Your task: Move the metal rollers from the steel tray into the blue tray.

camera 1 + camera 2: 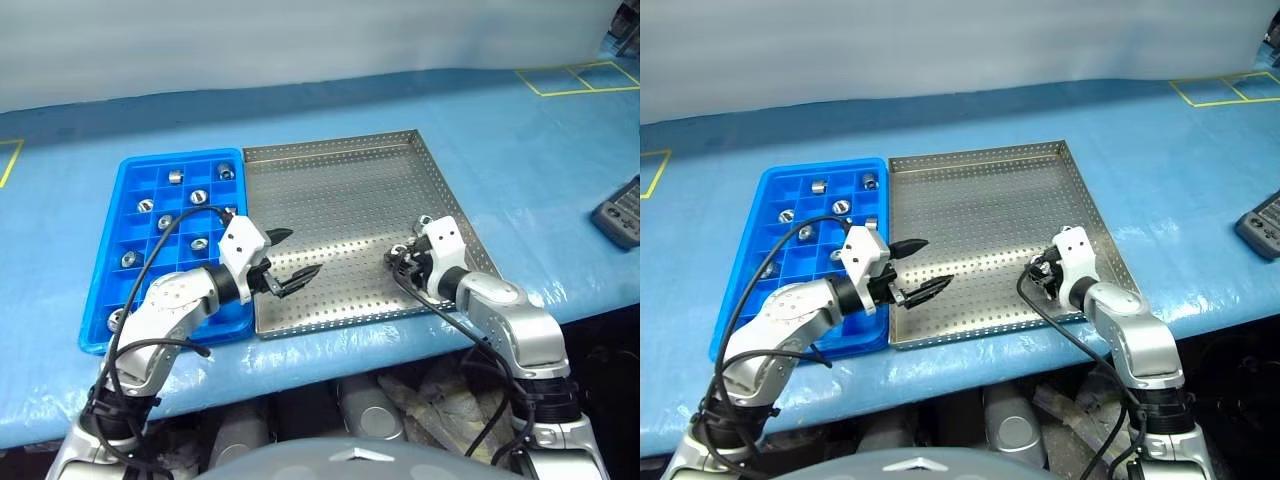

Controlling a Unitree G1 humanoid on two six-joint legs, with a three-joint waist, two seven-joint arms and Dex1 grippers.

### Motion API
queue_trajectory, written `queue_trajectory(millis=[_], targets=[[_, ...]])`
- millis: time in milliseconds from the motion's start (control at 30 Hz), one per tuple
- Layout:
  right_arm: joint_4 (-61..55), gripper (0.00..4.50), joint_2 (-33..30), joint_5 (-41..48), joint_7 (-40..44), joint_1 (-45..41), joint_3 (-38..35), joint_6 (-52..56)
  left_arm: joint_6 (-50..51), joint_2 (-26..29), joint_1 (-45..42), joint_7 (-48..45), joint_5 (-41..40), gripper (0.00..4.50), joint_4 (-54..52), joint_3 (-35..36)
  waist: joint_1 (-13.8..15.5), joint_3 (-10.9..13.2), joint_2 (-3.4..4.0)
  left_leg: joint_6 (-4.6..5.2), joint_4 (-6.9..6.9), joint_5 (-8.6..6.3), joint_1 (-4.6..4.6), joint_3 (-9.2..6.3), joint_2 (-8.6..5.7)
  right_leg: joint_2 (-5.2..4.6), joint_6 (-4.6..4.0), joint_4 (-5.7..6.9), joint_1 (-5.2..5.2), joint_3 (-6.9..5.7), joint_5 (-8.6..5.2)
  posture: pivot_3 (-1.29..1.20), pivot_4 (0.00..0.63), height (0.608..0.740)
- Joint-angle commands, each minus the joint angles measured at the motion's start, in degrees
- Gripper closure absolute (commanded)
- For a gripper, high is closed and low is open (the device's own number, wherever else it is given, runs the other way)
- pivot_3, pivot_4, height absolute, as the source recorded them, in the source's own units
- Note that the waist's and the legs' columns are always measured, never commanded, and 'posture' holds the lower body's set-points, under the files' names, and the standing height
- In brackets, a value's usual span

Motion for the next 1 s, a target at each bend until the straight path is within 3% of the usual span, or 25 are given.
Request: queue_trajectory(millis=[33, 200, 533, 667, 1000], targets=[[-2.3, 2.81, 1.3, 1.0, 2.1, -6.1, 3.0, -3.1, 0.0, 1.8, 2.9, 1.2, -0.1, 0.11, -5.2, 3.8, 0.1, 0.0, 0.00, 0.00, 0.00, 0.00, 0.02, 0.03, 0.01, 0.01, 0.00, 0.03, -0.01, 0.03, 0.00, -0.13, 0.150, 0.740], [1.2, 2.81, 4.6, 1.5, 6.3, -14.8, 8.9, -6.3, 1.8, 4.0, 11.2, 4.2, -0.5, 0.11, -11.8, 11.3, 1.7, 0.0, -0.08, -0.01, -0.02, 0.00, 0.04, -0.06, 0.05, 0.03, -0.02, 0.06, -0.02, -0.03, 0.00, -0.05, 0.150, 0.740], [9.1, 2.81, 12.0, 1.1, 15.1, -24.4, 19.4, -12.0, 8.0, 4.8, 31.3, 8.6, -1.7, 0.11, -28.3, 27.8, 9.9, 0.1, -0.17, -0.04, -0.10, -0.09, -0.16, -0.33, 0.00, -0.31, -0.55, -0.04, -0.18, -0.40, 0.06, 0.12, 0.150, 0.740], [11.5, 2.81, 14.9, 0.8, 16.9, -25.3, 22.5, -13.3, 8.9, 3.1, 35.1, 10.2, -2.3, 0.11, -31.1, 29.6, 12.8, 0.1, -0.19, -0.08, -0.08, -0.08, -0.19, -0.55, -0.06, -0.28, -0.67, -0.04, -0.10, -0.68, -0.02, 0.18, 0.150, 0.740], [15.3, 2.81, 18.3, 0.0, 20.1, -24.6, 27.9, -13.7, 8.8, 1.9, 36.5, 12.5, -2.3, 0.11, -31.6, 27.6, 14.3, 0.1, -0.20, -0.37, -0.09, 0.09, -0.17, -0.92, -0.04, -0.19, -1.10, 0.07, 0.00, -1.03, -0.29, 0.18, 0.150, 0.740]])
